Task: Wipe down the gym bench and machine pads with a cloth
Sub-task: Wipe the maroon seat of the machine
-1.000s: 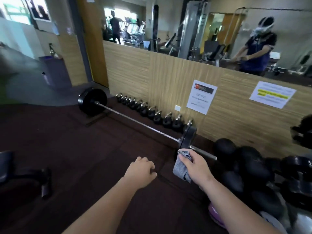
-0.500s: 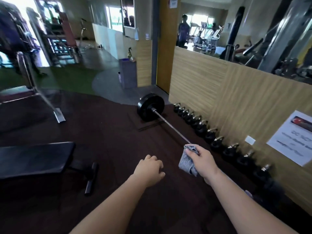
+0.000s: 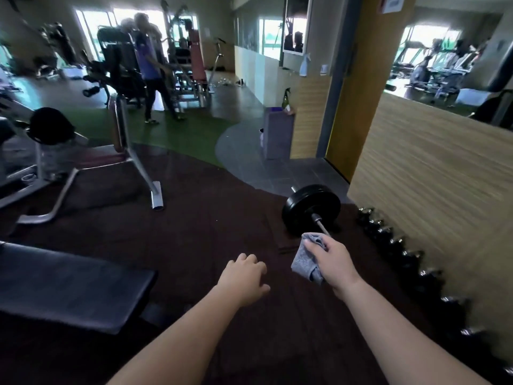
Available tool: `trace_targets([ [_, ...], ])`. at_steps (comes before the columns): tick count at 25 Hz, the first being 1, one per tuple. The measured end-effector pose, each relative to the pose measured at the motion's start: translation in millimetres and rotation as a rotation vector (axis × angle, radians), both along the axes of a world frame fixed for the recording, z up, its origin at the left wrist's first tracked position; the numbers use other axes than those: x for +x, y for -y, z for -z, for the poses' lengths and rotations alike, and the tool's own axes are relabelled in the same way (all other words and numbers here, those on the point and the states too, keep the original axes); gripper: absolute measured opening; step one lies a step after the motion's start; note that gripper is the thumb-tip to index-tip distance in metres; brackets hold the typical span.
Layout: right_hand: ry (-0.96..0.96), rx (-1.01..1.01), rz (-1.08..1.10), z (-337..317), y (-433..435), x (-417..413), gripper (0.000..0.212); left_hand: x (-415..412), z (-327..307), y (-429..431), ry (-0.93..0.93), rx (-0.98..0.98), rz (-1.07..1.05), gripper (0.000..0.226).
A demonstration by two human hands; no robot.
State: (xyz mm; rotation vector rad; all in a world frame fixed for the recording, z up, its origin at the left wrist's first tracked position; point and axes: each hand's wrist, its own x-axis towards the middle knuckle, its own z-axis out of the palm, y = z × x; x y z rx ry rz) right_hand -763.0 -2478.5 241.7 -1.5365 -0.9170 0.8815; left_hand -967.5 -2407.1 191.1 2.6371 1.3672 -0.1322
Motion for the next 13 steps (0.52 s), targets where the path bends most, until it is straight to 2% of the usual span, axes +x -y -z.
trace_targets([
  [7,0.036,-0.016,-0.197,-18,-264,45,0.009,34,-14,-216,0.05,-0.011,-0.247,0.05],
  [13,0.026,-0.047,-0.258,-3,-482,46,0.008,28,-5,-409,0.044,-0.017,-0.318,0.051],
])
